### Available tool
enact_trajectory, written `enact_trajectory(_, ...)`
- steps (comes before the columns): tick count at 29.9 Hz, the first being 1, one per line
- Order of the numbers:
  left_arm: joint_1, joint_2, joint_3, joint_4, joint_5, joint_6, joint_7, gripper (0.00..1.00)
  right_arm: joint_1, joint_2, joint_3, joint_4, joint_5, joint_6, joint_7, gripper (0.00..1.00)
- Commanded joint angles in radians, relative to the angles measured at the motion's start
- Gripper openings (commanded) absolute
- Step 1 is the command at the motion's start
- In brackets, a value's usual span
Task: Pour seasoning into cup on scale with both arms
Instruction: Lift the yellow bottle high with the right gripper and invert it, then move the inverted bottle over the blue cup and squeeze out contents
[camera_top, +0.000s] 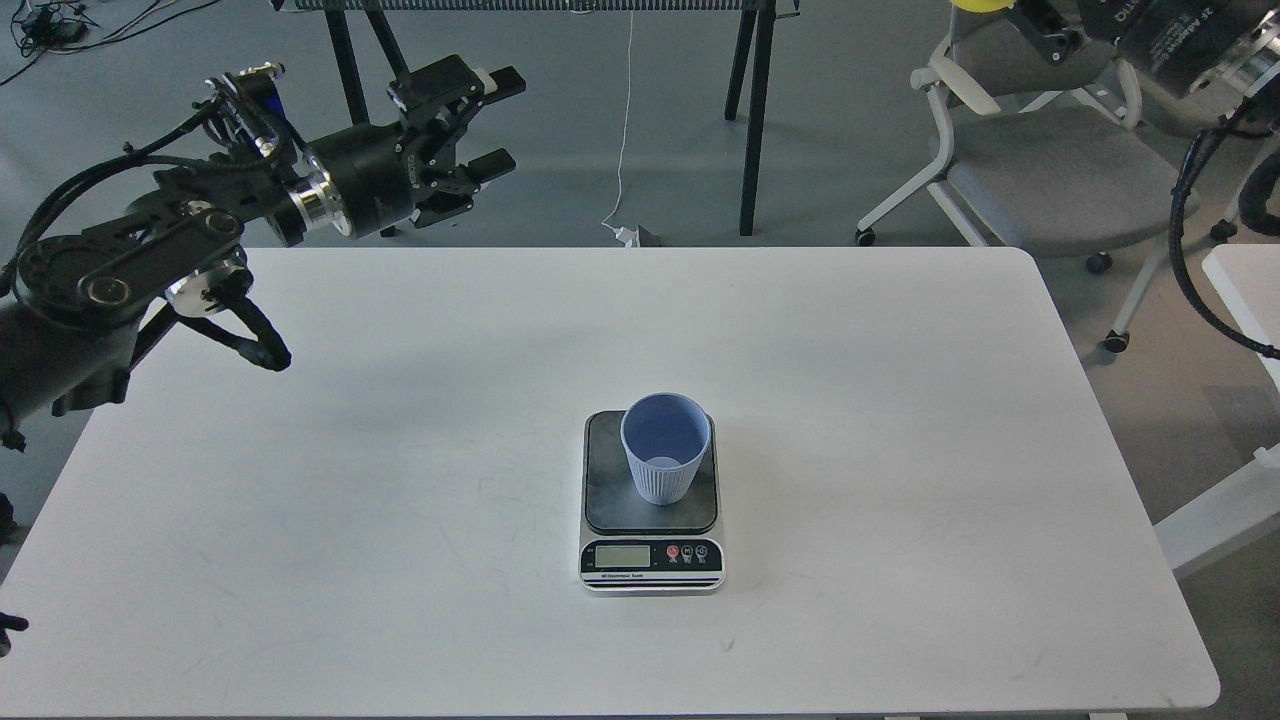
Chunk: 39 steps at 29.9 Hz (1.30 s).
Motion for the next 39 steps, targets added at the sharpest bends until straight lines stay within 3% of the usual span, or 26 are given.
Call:
enact_trajectory(1,0.011,-0.002,0.000,0.000,0.000,0.000,0.000,0.99,0.097,0.006,-0.080,0.008,-0.200,0.000,0.004,0.05)
enact_trajectory(20,0.031,0.003,0.000,0.001,0.000,0.000,0.000,1.00,0.218,0.277,-0.350,-0.003,-0.659,-0.006,0.004,0.05)
enact_trajectory(39,0.043,0.008,0.000,0.001,0.000,0.000,0.000,1.00,0.209,0.450,-0.462,-0.109,-0.676,-0.081,0.006,0.05)
